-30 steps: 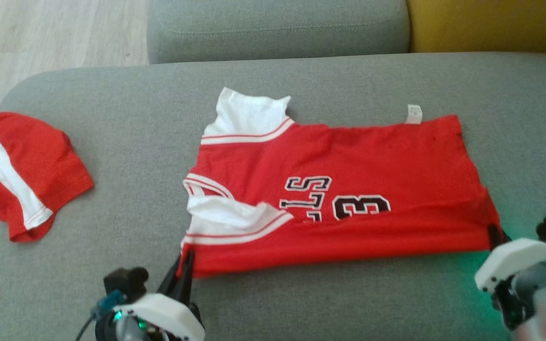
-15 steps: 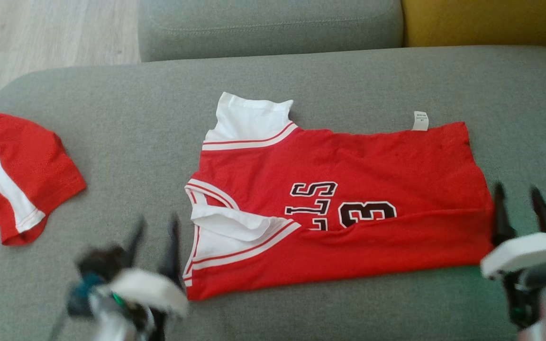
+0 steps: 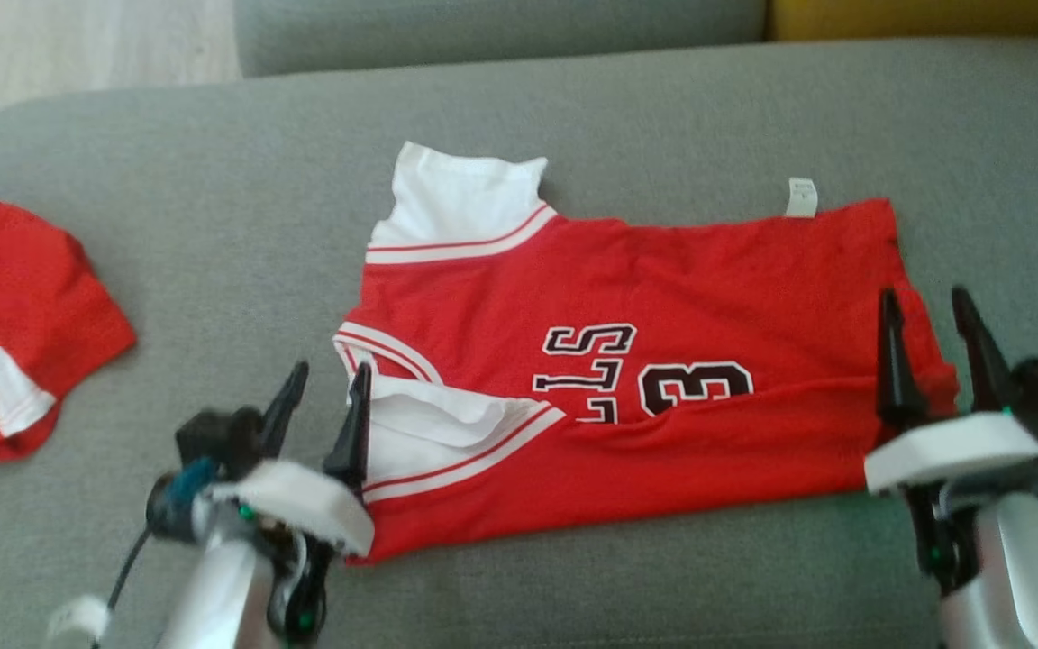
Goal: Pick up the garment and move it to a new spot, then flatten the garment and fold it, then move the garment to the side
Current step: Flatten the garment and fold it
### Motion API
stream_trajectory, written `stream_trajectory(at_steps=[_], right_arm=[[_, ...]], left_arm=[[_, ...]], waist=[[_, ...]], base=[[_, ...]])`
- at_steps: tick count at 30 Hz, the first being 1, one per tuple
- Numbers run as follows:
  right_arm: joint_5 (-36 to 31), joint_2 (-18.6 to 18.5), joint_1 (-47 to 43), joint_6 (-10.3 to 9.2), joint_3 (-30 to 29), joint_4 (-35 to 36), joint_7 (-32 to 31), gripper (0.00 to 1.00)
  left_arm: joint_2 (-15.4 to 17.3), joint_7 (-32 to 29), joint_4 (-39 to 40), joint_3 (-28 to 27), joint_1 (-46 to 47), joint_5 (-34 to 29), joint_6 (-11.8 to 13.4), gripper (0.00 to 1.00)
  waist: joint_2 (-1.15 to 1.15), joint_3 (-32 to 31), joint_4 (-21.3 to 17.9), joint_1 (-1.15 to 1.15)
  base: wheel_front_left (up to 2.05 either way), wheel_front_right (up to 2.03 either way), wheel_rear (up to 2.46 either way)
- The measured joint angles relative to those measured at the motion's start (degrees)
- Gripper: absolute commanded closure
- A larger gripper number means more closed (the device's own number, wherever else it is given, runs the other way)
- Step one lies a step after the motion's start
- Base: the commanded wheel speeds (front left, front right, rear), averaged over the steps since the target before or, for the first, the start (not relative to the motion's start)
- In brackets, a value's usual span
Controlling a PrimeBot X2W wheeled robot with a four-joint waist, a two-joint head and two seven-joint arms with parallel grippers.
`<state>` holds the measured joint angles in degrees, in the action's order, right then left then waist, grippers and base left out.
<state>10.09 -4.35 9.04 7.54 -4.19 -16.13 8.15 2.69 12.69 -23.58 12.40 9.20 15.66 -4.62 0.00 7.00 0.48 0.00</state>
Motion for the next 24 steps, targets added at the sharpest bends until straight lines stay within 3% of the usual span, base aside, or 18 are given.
stream_trajectory(at_steps=[8, 17, 24], right_arm=[[1.41, -2.6, 9.15, 0.0, 5.9, 1.04, -0.67, 0.0], [3.02, -3.67, 18.66, 0.0, 10.53, 0.77, -1.18, 0.0], [4.02, -3.3, 20.83, 0.0, 11.34, -1.05, -0.83, 0.0]], left_arm=[[2.71, -4.01, -10.42, 0.74, 18.85, -2.24, -0.55, 0.0], [10.21, -13.49, -20.4, 6.09, 37.07, -4.45, -2.54, 0.0], [14.08, -20.27, -25.4, 15.47, 44.58, 2.65, -2.93, 0.0]], waist=[[0.0, 5.86, -3.07, 0.01], [0.0, 13.28, -8.18, 0.02], [0.0, 16.15, -12.58, 0.0]], base=[[0.0, 0.0, 0.0], [0.0, 0.0, 0.0], [0.0, 0.0, 0.0]])
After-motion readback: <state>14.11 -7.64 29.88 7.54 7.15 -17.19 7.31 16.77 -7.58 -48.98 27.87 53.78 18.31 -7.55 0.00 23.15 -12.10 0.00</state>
